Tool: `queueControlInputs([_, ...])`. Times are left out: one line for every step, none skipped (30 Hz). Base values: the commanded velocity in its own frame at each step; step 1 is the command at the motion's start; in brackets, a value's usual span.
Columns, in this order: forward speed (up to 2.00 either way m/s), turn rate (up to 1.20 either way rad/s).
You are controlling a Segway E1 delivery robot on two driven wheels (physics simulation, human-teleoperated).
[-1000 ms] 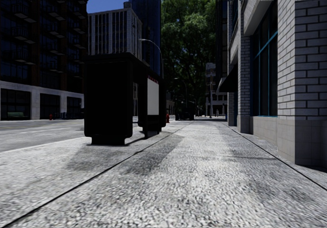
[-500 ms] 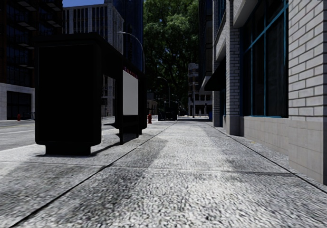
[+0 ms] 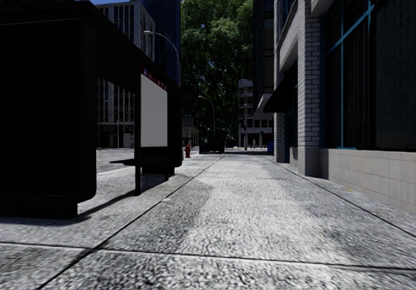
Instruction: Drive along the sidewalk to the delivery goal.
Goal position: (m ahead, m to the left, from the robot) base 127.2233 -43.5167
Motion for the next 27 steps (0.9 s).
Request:
queueControlInputs([2.0,-0.29])
queueControlInputs([2.0,-0.29])
queueControlInputs([2.0,-0.29])
queueControlInputs([2.0,-0.29])
queueControlInputs([2.0,-0.3])
queueControlInputs([2.0,-0.3])
queueControlInputs([2.0,-0.3])
queueControlInputs([2.0,-0.31])
queueControlInputs([2.0,-0.31])
queueControlInputs([2.0,-0.34])
queueControlInputs([2.0,-0.34])
queueControlInputs([2.0,-0.34])
queueControlInputs([2.0,-0.34])
queueControlInputs([2.0,-0.35])
queueControlInputs([2.0,-0.35])
queueControlInputs([2.0,-0.35])
queueControlInputs([2.0,-0.35])
queueControlInputs([2.0,-0.35])
queueControlInputs([2.0,-0.35])
queueControlInputs([2.0,-0.35])
queueControlInputs([2.0,-0.35])
queueControlInputs([2.0,-0.35])
queueControlInputs([2.0,-0.33])
queueControlInputs([2.0,0.0])
queueControlInputs([2.0,0.0])
queueControlInputs([2.0,0.0])
queueControlInputs([2.0,0.0])
